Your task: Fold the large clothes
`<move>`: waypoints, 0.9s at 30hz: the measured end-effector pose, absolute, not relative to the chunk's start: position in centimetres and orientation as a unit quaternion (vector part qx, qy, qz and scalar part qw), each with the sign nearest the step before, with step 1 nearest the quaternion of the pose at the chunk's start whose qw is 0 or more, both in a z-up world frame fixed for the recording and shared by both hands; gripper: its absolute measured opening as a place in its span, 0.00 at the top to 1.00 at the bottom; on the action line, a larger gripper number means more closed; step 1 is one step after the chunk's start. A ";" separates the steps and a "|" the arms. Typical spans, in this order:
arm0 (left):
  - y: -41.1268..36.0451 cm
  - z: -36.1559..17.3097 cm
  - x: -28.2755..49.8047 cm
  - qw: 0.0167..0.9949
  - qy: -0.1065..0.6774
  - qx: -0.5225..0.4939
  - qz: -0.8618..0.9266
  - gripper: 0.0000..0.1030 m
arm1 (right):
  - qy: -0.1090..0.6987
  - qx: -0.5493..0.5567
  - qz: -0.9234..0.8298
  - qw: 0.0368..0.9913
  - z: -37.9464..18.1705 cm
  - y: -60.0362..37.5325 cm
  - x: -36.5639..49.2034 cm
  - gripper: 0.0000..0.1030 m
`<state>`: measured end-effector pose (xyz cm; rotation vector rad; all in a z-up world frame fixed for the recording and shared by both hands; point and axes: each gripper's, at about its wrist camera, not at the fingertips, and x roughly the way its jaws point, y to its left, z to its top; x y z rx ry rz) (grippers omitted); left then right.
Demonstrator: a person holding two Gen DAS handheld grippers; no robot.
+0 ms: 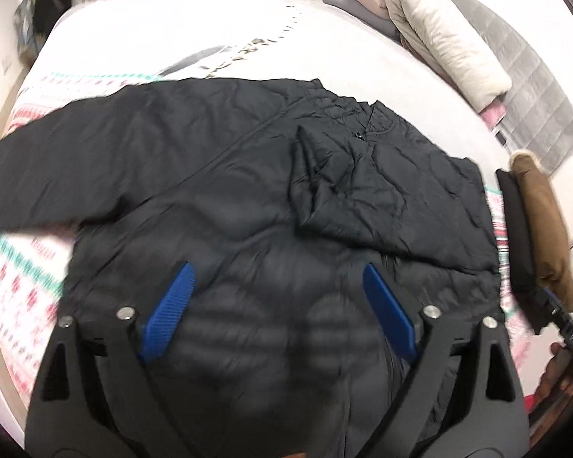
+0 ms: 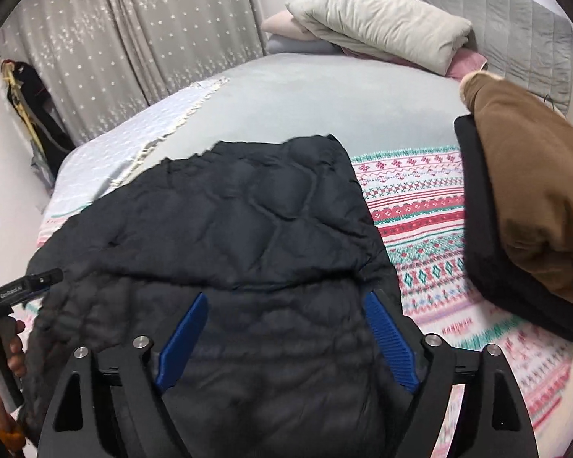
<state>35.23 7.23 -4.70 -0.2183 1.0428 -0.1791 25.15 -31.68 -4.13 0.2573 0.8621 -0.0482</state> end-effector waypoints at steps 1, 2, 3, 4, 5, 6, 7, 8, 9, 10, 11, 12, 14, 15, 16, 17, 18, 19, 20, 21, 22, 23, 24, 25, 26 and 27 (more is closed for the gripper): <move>8.5 -4.1 34.4 0.857 0.495 -0.114 -0.081 0.10 | 0.418 0.124 -0.023 0.900 -3.7 -31.3 24.5 0.15; 9.3 -3.9 34.0 0.858 0.494 -0.119 -0.076 0.09 | 0.419 0.124 -0.024 0.899 -3.2 -30.9 23.9 0.14; 10.2 -3.6 33.3 0.858 0.494 -0.123 -0.070 0.09 | 0.420 0.122 -0.025 0.899 -2.8 -30.5 23.2 0.14; 11.5 -3.1 32.5 0.859 0.492 -0.129 -0.062 0.09 | 0.421 0.120 -0.025 0.899 -2.5 -30.3 22.7 0.14; 12.4 -2.9 31.9 0.860 0.489 -0.134 -0.057 0.09 | 0.423 0.115 -0.026 0.898 -2.1 -29.8 22.0 0.14; 13.4 -2.5 31.2 0.862 0.485 -0.139 -0.051 0.09 | 0.423 0.113 -0.027 0.899 -1.9 -29.6 21.6 0.14; 14.6 -2.3 30.5 0.863 0.482 -0.145 -0.044 0.09 | 0.422 0.110 -0.029 0.900 -1.6 -29.3 21.0 0.13; 15.4 -2.2 30.1 0.863 0.481 -0.148 -0.041 0.08 | 0.420 0.106 -0.029 0.901 -1.4 -28.8 20.3 0.13; 16.4 -2.1 29.6 0.863 0.480 -0.152 -0.039 0.08 | 0.419 0.102 -0.030 0.902 -1.4 -28.4 19.8 0.12; 17.8 -2.2 29.2 0.863 0.478 -0.157 -0.036 0.07 | 0.420 0.097 -0.030 0.902 -1.3 -28.0 19.5 0.10; 18.6 -2.4 29.1 0.863 0.478 -0.160 -0.032 0.07 | 0.425 0.090 -0.031 0.900 -1.3 -27.5 19.4 0.10; 19.8 -2.7 28.8 0.862 0.479 -0.163 -0.023 0.07 | 0.428 0.079 -0.029 0.900 -1.2 -27.0 19.4 0.10; 22.4 -3.4 28.8 0.859 0.484 -0.168 0.007 0.07 | 0.420 0.061 -0.013 0.905 -0.9 -26.0 19.3 0.10; 23.6 -3.8 29.0 0.857 0.484 -0.175 0.016 0.07 | 0.416 0.058 -0.004 0.908 -0.9 -25.7 19.3 0.10; 24.6 -4.2 29.1 0.856 0.483 -0.184 0.019 0.07 | 0.414 0.058 0.001 0.909 -0.9 -25.5 19.2 0.10; 26.1 -4.7 29.5 0.854 0.479 -0.200 0.022 0.07 | 0.416 0.060 0.004 0.908 -1.0 -25.3 19.4 0.10; 27.1 -5.1 29.7 0.854 0.475 -0.212 0.026 0.07 | 0.419 0.061 0.005 0.906 -1.2 -25.2 19.5 0.10; 28.6 -5.8 30.1 0.852 0.468 -0.234 0.036 0.07 | 0.421 0.063 0.005 0.905 -1.3 -25.2 19.6 0.10; 29.5 -6.4 30.4 0.849 0.463 -0.251 0.040 0.07 | 0.422 0.064 0.006 0.904 -1.5 -25.1 19.8 0.10; 30.5 -7.3 30.9 0.844 0.460 -0.272 0.045 0.07 | 0.423 0.065 0.007 0.904 -1.7 -25.1 19.9 0.10; 31.6 -8.2 31.4 0.836 0.458 -0.298 0.049 0.07 | 0.425 0.066 0.006 0.903 -1.8 -25.1 19.9 0.10; 32.3 -9.0 31.8 0.830 0.457 -0.316 0.050 0.07 | 0.427 0.069 0.004 0.901 -2.1 -25.2 20.1 0.10; 33.0 -9.8 32.3 0.824 0.456 -0.332 0.053 0.07 | 0.429 0.070 0.002 0.901 -2.2 -25.1 20.1 0.10; 33.8 -10.7 32.8 0.818 0.453 -0.349 0.058 0.08 | 0.431 0.071 0.000 0.899 -2.4 -25.2 20.1 0.10; 34.5 -11.6 33.3 0.814 0.448 -0.364 0.064 0.10 | 0.434 0.071 -0.002 0.898 -2.7 -25.2 20.3 0.10; 35.2 -12.4 33.9 0.810 0.443 -0.377 0.071 0.13 | 0.437 0.071 -0.005 0.897 -3.0 -25.3 20.4 0.10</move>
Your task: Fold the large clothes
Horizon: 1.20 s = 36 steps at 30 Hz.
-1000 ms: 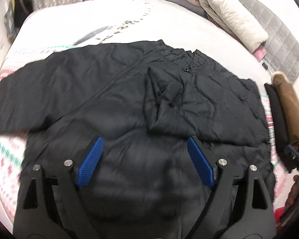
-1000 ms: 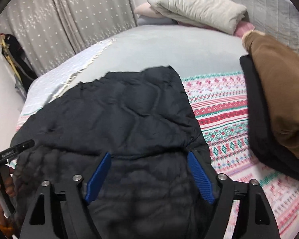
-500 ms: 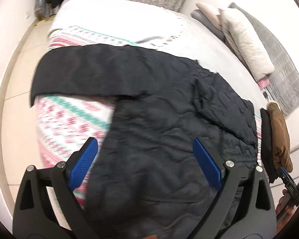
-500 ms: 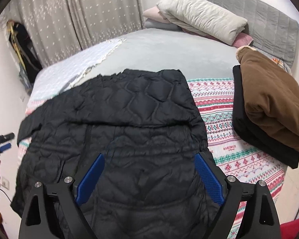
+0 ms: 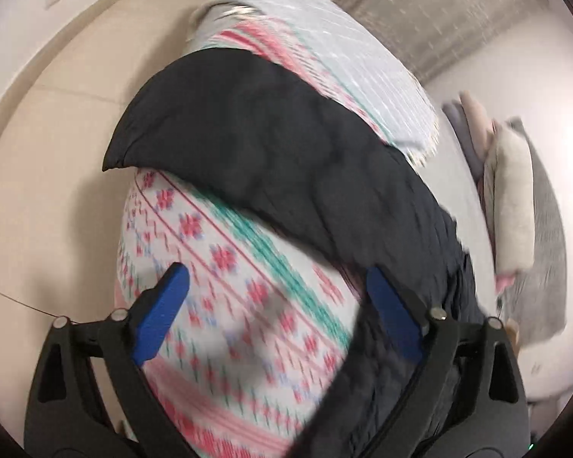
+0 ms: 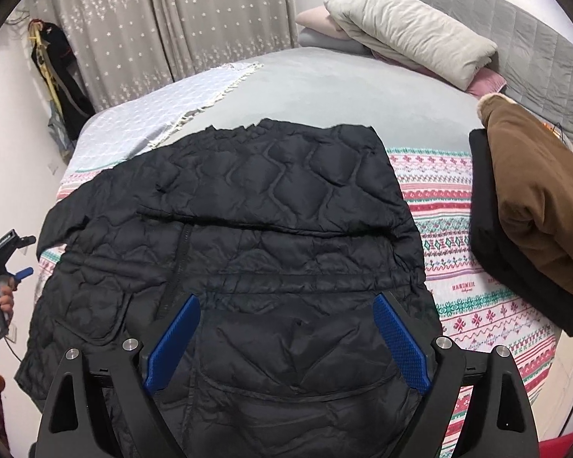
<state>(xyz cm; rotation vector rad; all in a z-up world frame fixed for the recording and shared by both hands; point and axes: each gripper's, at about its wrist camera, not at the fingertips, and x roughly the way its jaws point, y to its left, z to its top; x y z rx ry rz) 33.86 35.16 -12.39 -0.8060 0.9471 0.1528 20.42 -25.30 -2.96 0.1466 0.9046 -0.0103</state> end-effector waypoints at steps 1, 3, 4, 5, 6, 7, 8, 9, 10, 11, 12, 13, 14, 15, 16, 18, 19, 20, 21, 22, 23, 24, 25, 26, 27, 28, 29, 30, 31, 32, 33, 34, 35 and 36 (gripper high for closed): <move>35.6 -12.9 34.2 0.807 0.439 -0.386 0.078 0.15 | 0.439 0.070 -0.008 0.896 -3.2 -25.4 20.6 0.10; 36.7 -13.7 35.0 0.809 0.418 -0.400 0.100 0.16 | 0.444 0.069 -0.016 0.893 -3.7 -25.6 20.9 0.10; 37.2 -13.9 35.4 0.811 0.409 -0.404 0.108 0.18 | 0.448 0.070 -0.019 0.891 -4.1 -25.7 21.1 0.10; 37.5 -14.1 35.8 0.811 0.406 -0.406 0.113 0.21 | 0.452 0.072 -0.021 0.889 -4.5 -25.8 21.3 0.10; 38.0 -14.3 36.1 0.810 0.403 -0.409 0.121 0.23 | 0.456 0.074 -0.022 0.886 -4.8 -25.8 21.5 0.10; 38.5 -14.6 36.5 0.808 0.397 -0.414 0.131 0.29 | 0.460 0.075 -0.023 0.884 -5.1 -25.9 21.7 0.10; 39.1 -14.7 36.7 0.807 0.394 -0.418 0.137 0.36 | 0.464 0.076 -0.024 0.882 -5.5 -26.0 21.9 0.10; 39.7 -14.8 37.0 0.804 0.390 -0.424 0.148 0.43 | 0.467 0.076 -0.026 0.880 -5.8 -26.0 22.0 0.10; 40.2 -14.8 37.0 0.803 0.387 -0.426 0.152 0.61 | 0.471 0.076 -0.027 0.879 -6.1 -26.0 22.2 0.10; 40.6 -14.4 37.0 0.808 0.378 -0.427 0.150 0.83 | 0.474 0.076 -0.028 0.877 -6.4 -26.0 22.3 0.10; 40.6 -13.8 37.0 0.814 0.372 -0.421 0.148 0.90 | 0.476 0.077 -0.030 0.875 -6.6 -26.1 22.4 0.10; 40.5 -13.0 37.1 0.822 0.367 -0.409 0.151 0.92 | 0.478 0.078 -0.031 0.874 -6.8 -26.1 22.5 0.10; 39.9 -11.5 37.2 0.838 0.355 -0.384 0.153 0.94 | 0.482 0.080 -0.034 0.872 -7.1 -26.3 22.6 0.10; 39.2 -10.3 37.3 0.852 0.347 -0.361 0.153 0.94 | 0.484 0.082 -0.035 0.871 -7.3 -26.4 22.7 0.10; 37.9 -8.2 37.4 0.871 0.332 -0.328 0.151 0.95 | 0.484 0.086 -0.037 0.870 -7.4 -26.5 22.7 0.10; 35.6 -5.1 37.6 0.897 0.307 -0.288 0.135 0.96 | 0.486 0.096 -0.036 0.868 -7.6 -26.6 22.8 0.10; 34.5 -3.7 37.6 0.907 0.296 -0.273 0.124 0.96 | 0.486 0.102 -0.032 0.867 -7.6 -26.7 22.7 0.10; 33.0 -1.9 37.7 0.918 0.283 -0.254 0.108 0.96 | 0.487 0.106 -0.028 0.867 -7.6 -26.6 22.7 0.10; 31.4 -0.4 37.8 0.929 0.274 -0.233 0.090 0.96 | 0.486 0.108 -0.024 0.867 -7.5 -26.5 22.7 0.10; 29.0 1.3 37.9 0.940 0.265 -0.205 0.068 0.96 | 0.485 0.106 -0.023 0.868 -7.4 -26.4 22.6 0.10; 27.3 2.3 37.9 0.947 0.259 -0.182 0.052 0.96 | 0.483 0.103 -0.024 0.869 -7.3 -26.2 22.6 0.10; 25.3 3.2 37.9 0.954 0.253 -0.157 0.037 0.96 | 0.482 0.101 -0.024 0.870 -7.2 -26.1 22.6 0.10; 23.2 4.0 38.1 0.959 0.249 -0.131 0.020 0.96 | 0.481 0.099 -0.024 0.871 -7.1 -26.0 22.6 0.10; 20.6 4.7 38.2 0.964 0.248 -0.101 -0.002 0.96 | 0.479 0.099 -0.023 0.872 -7.0 -26.0 22.5 0.10; 18.5 4.9 38.3 0.965 0.250 -0.080 -0.021 0.96 | 0.478 0.101 -0.022 0.872 -6.9 -26.0 22.5 0.10; 16.7 4.9 38.5 0.964 0.253 -0.067 -0.038 0.96 | 0.478 0.103 -0.021 0.872 -6.8 -26.1 22.5 0.10; 14.6 4.7 38.6 0.962 0.261 -0.054 -0.060 0.96 | 0.477 0.105 -0.021 0.872 -6.8 -26.1 22.5 0.10; 12.4 4.1 38.9 0.958 0.271 -0.043 -0.086 0.95 | 0.477 0.106 -0.021 0.872 -6.7 -26.2 22.5 0.10; 10.5 3.3 39.0 0.953 0.281 -0.033 -0.106 0.95 | 0.476 0.107 -0.022 0.873 -6.7 -26.3 22.4 0.10; 9.1 2.5 39.3 0.949 0.290 -0.023 -0.118 0.94 | 0.475 0.108 -0.023 0.873 -6.6 -26.4 22.4 0.10; 7.7 1.6 39.4 0.945 0.300 -0.012 -0.128 0.94 | 0.474 0.109 -0.023 0.873 -6.6 -26.5 22.3 0.10; 5.8 -0.1 39.6 0.939 0.316 0.001 -0.137 0.94 | 0.474 0.110 -0.023 0.873 -6.6 -26.7 22.3 0.10; 4.7 -1.3 39.7 0.933 0.330 0.008 -0.145 0.91 | 0.474 0.111 -0.024 0.873 -6.6 -26.8 22.3 0.10; 3.7 -2.8 39.9 0.924 0.349 0.018 -0.155 0.87 | 0.474 0.114 -0.025 0.873 -6.7 -26.9 22.3 0.10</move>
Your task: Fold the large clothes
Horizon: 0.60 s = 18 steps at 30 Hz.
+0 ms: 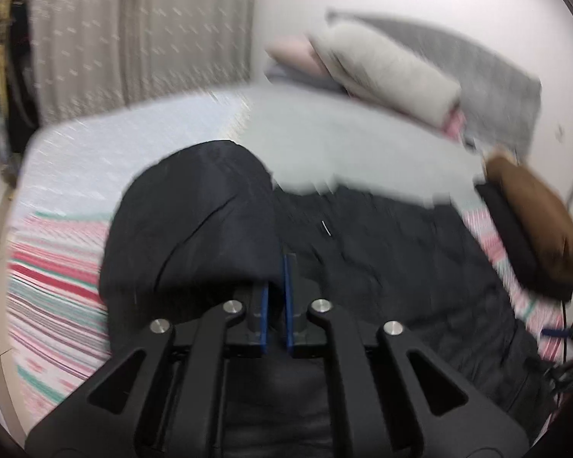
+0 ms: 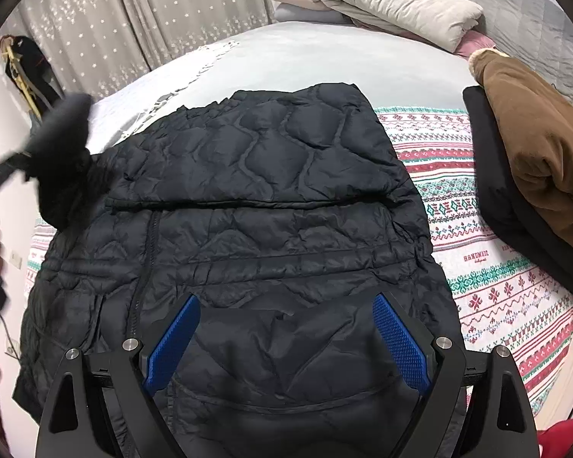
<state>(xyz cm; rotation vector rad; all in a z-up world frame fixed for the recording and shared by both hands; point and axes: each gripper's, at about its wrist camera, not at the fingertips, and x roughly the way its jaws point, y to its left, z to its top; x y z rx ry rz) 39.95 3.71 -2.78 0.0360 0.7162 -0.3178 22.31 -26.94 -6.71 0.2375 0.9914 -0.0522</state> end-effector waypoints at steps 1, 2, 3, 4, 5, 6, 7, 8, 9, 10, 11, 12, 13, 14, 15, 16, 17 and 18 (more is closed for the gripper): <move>2.6 -4.6 40.1 0.913 0.373 0.031 -0.163 0.75 | 0.475 0.116 -0.026 0.872 -6.8 -27.0 22.3 0.10; 1.5 -6.9 39.9 0.898 0.405 0.050 -0.163 0.61 | 0.476 0.119 -0.027 0.871 -6.9 -27.2 22.4 0.10; 0.9 -8.7 40.1 0.886 0.430 0.068 -0.158 0.57 | 0.477 0.121 -0.027 0.870 -7.0 -27.2 22.4 0.10; 0.5 -9.9 40.0 0.878 0.447 0.081 -0.152 0.56 | 0.479 0.121 -0.027 0.869 -7.1 -27.3 22.5 0.10; 0.3 -11.1 39.6 0.868 0.465 0.097 -0.143 0.56 | 0.479 0.120 -0.027 0.869 -7.2 -27.3 22.5 0.10; 0.6 -11.4 39.1 0.866 0.469 0.102 -0.138 0.56 | 0.478 0.117 -0.027 0.870 -7.2 -27.2 22.5 0.10; 1.3 -11.0 38.2 0.871 0.461 0.099 -0.141 0.55 | 0.477 0.113 -0.027 0.871 -7.2 -27.2 22.5 0.10; 2.0 -10.4 37.1 0.874 0.453 0.093 -0.147 0.48 | 0.476 0.110 -0.028 0.872 -7.2 -27.1 22.4 0.10; 2.8 -9.7 36.1 0.879 0.445 0.082 -0.152 0.41 | 0.475 0.107 -0.027 0.873 -7.1 -26.9 22.4 0.10; 3.6 -9.1 35.3 0.883 0.438 0.072 -0.152 0.29 | 0.473 0.105 -0.024 0.874 -7.0 -26.7 22.4 0.10; 4.7 -8.4 34.3 0.891 0.426 0.057 -0.148 0.24 | 0.470 0.107 -0.019 0.876 -6.9 -26.4 22.4 0.10; 5.8 -7.7 33.3 0.897 0.416 0.041 -0.145 0.24 | 0.466 0.110 -0.012 0.878 -6.8 -26.1 22.4 0.10; 7.2 -7.0 32.4 0.902 0.407 0.021 -0.140 0.23 | 0.463 0.112 -0.003 0.879 -6.7 -25.5 22.4 0.10; 8.0 -6.6 32.0 0.906 0.403 0.005 -0.130 0.23 | 0.461 0.113 0.008 0.880 -6.6 -25.0 22.5 0.10; 9.3 -6.5 31.4 0.909 0.398 -0.017 -0.119 0.23 | 0.460 0.113 0.026 0.880 -6.3 -24.1 22.7 0.10; 10.9 -6.6 30.7 0.913 0.390 -0.048 -0.110 0.22 | 0.459 0.113 0.040 0.880 -6.1 -23.3 22.9 0.10; 11.6 -6.8 30.9 0.913 0.388 -0.067 -0.106 0.22 | 0.456 0.110 0.058 0.881 -5.7 -22.2 23.2 0.10; 12.5 -7.2 31.5 0.908 0.399 -0.083 -0.102 0.22 | 0.455 0.105 0.075 0.881 -5.4 -21.1 23.6 0.10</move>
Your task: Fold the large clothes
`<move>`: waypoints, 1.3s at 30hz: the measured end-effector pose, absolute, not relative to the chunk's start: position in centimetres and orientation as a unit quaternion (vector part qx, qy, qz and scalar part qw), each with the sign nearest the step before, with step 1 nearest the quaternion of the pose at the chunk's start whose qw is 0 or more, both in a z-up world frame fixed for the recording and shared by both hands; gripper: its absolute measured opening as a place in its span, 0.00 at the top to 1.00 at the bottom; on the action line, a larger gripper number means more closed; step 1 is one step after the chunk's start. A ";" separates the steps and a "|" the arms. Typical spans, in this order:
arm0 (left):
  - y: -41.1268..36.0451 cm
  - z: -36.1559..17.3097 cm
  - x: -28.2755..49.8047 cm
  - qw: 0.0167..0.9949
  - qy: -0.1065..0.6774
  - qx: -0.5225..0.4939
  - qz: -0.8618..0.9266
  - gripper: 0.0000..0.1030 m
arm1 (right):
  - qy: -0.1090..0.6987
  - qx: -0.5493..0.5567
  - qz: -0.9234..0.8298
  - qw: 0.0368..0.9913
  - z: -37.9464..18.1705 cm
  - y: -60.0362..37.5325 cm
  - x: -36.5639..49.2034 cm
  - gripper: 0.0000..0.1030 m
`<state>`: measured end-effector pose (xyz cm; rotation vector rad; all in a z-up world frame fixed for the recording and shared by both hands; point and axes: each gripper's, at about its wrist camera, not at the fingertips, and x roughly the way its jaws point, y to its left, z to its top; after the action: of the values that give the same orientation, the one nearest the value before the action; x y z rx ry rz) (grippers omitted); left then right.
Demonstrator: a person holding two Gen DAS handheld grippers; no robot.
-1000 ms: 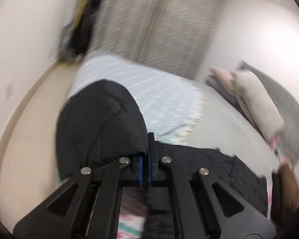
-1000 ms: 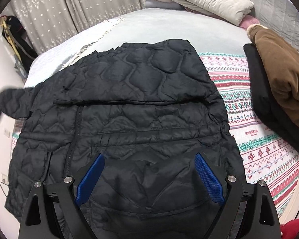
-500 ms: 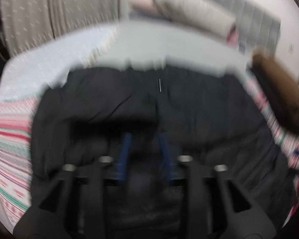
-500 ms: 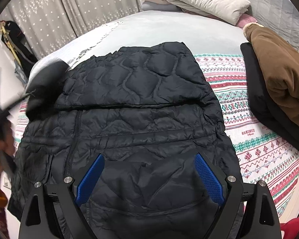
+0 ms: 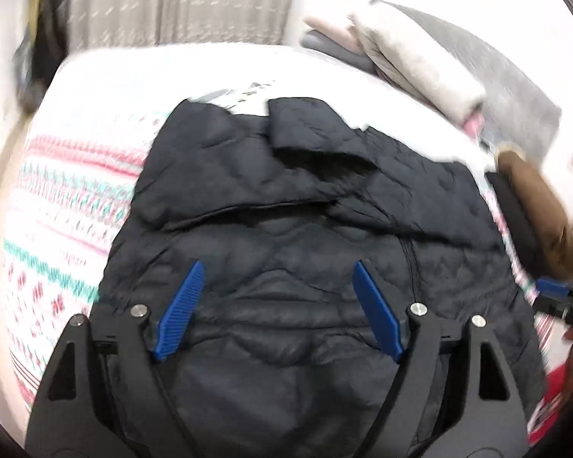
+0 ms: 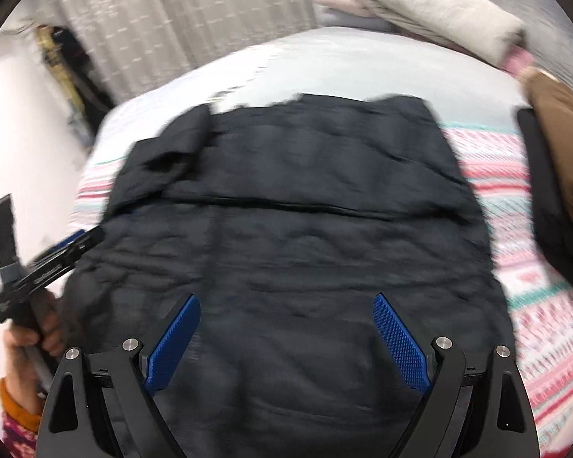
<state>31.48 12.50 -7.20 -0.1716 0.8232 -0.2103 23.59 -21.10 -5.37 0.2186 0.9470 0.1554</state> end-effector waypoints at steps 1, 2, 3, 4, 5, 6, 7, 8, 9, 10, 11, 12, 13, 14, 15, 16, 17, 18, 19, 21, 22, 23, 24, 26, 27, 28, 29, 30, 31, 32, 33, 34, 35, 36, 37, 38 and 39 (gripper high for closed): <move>13.6 -7.6 31.7 0.900 0.415 -0.103 -0.086 0.22 | 0.452 0.100 0.091 0.882 -5.0 -19.9 24.1 0.10; 13.8 -8.0 32.1 0.895 0.423 -0.123 -0.072 0.22 | 0.448 0.095 0.109 0.882 -4.6 -18.4 24.9 0.10; 14.7 -8.2 32.0 0.888 0.431 -0.148 -0.063 0.22 | 0.445 0.087 0.123 0.883 -4.2 -17.0 25.7 0.10; 15.4 -8.6 31.9 0.882 0.435 -0.168 -0.058 0.22 | 0.440 0.062 0.139 0.885 -3.7 -15.1 26.8 0.10; 15.5 -9.0 31.9 0.878 0.439 -0.183 -0.052 0.22 | 0.432 0.037 0.145 0.889 -3.3 -13.7 27.4 0.10; 16.1 -9.3 31.8 0.874 0.442 -0.197 -0.042 0.22 | 0.416 -0.001 0.147 0.898 -2.8 -11.9 28.3 0.10; 16.5 -9.6 31.6 0.872 0.444 -0.203 -0.033 0.22 | 0.399 -0.034 0.147 0.904 -2.5 -10.3 29.2 0.10; 16.7 -9.9 31.6 0.871 0.447 -0.201 -0.033 0.22 | 0.385 -0.061 0.147 0.909 -2.3 -8.9 30.1 0.10; 16.7 -10.1 31.7 0.871 0.449 -0.197 -0.034 0.22 | 0.376 -0.079 0.145 0.912 -2.2 -7.8 31.1 0.10; 16.7 -10.2 31.8 0.872 0.450 -0.189 -0.033 0.22 | 0.368 -0.092 0.145 0.914 -2.2 -6.8 32.1 0.10; 16.7 -10.2 31.9 0.873 0.451 -0.181 -0.029 0.22 | 0.361 -0.102 0.144 0.916 -2.3 -5.8 33.3 0.10; 16.6 -10.2 32.1 0.874 0.451 -0.177 -0.025 0.22 | 0.356 -0.112 0.143 0.916 -2.5 -5.1 34.2 0.10; 16.6 -10.2 32.3 0.875 0.452 -0.174 -0.022 0.22 | 0.354 -0.126 0.138 0.916 -2.9 -4.2 35.4 0.10; 16.8 -10.3 32.5 0.874 0.454 -0.173 -0.020 0.22 | 0.357 -0.145 0.128 0.914 -3.5 -3.2 36.6 0.10; 17.0 -10.3 32.6 0.873 0.456 -0.175 -0.018 0.22 | 0.360 -0.163 0.116 0.911 -4.2 -2.5 37.7 0.11; 17.2 -10.4 32.6 0.871 0.457 -0.179 -0.017 0.22 | 0.364 -0.185 0.107 0.906 -5.1 -1.5 38.9 0.11; 17.4 -10.5 32.6 0.870 0.457 -0.184 -0.017 0.22 | 0.369 -0.205 0.099 0.901 -6.0 -0.7 40.0 0.12; 17.7 -10.5 32.7 0.868 0.458 -0.191 -0.018 0.22 | 0.374 -0.222 0.089 0.896 -6.8 -0.1 40.9 0.15; 17.9 -10.5 32.8 0.867 0.458 -0.198 -0.019 0.22 | 0.378 -0.241 0.079 0.890 -7.7 0.4 41.7 0.21; 18.2 -10.6 32.8 0.863 0.457 -0.213 -0.021 0.22 | 0.385 -0.280 0.056 0.878 -9.4 1.5 43.5 0.33; 18.2 -10.6 32.8 0.863 0.457 -0.216 -0.022 0.22 | 0.383 -0.291 0.045 0.875 -9.9 1.8 44.2 0.41; 18.1 -10.6 32.8 0.863 0.457 -0.215 -0.022 0.22 | 0.379 -0.296 0.031 0.877 -10.2 2.1 44.9 0.46; 18.0 -10.6 32.7 0.864 0.457 -0.212 -0.023 0.22 | 0.376 -0.287 0.023 0.881 -10.1 2.2 45.3 0.60; 17.7 -10.6 32.7 0.866 0.457 -0.202 -0.022 0.22 | 0.384 -0.226 0.040 0.894 -8.9 1.4 45.5 0.84; 17.6 -10.7 32.8 0.867 0.456 -0.199 -0.022 0.22 | 0.384 -0.185 0.049 0.903 -8.1 0.8 45.4 0.88; 17.4 -10.6 32.7 0.868 0.455 -0.195 -0.022 0.22 | 0.381 -0.151 0.055 0.910 -7.3 0.0 45.2 0.91; 17.3 -10.6 32.8 0.868 0.456 -0.195 -0.023 0.22 | 0.375 -0.097 0.063 0.920 -6.1 -1.6 44.7 0.92; 17.1 -10.6 32.8 0.868 0.457 -0.195 -0.024 0.22 | 0.368 -0.055 0.066 0.926 -5.2 -3.0 44.2 0.93; 17.0 -10.5 32.8 0.868 0.457 -0.195 -0.024 0.22 | 0.363 -0.006 0.068 0.929 -4.4 -4.7 43.7 0.93; 16.8 -10.6 32.8 0.868 0.456 -0.193 -0.025 0.22 | 0.361 0.044 0.066 0.929 -3.8 -6.7 43.3 0.93; 16.8 -10.6 32.8 0.869 0.456 -0.192 -0.025 0.22 | 0.363 0.090 0.064 0.925 -3.4 -8.3 43.0 0.93; 16.7 -10.5 32.8 0.869 0.456 -0.191 -0.027 0.22 | 0.370 0.146 0.065 0.915 -3.4 -10.3 43.0 0.93; 16.8 -10.6 32.8 0.868 0.456 -0.192 -0.027 0.22 | 0.381 0.192 0.066 0.902 -3.8 -12.0 42.9 0.93; 16.8 -10.6 32.8 0.868 0.456 -0.195 -0.028 0.22 | 0.401 0.254 0.068 0.878 -4.7 -14.1 42.9 0.92; 16.9 -10.6 32.8 0.866 0.457 -0.200 -0.028 0.22 | 0.415 0.297 0.068 0.857 -5.7 -15.6 43.0 0.90; 17.0 -10.7 32.9 0.865 0.458 -0.204 -0.027 0.22 | 0.439 0.353 0.065 0.824 -7.4 -17.4 42.8 0.89; 17.1 -10.8 32.9 0.863 0.459 -0.208 -0.026 0.22 | 0.455 0.379 0.061 0.803 -8.5 -18.5 42.5 0.86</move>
<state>32.91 17.12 -10.77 -0.4364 0.9627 -0.0553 42.52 -18.49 -8.54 0.8113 0.9757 0.1311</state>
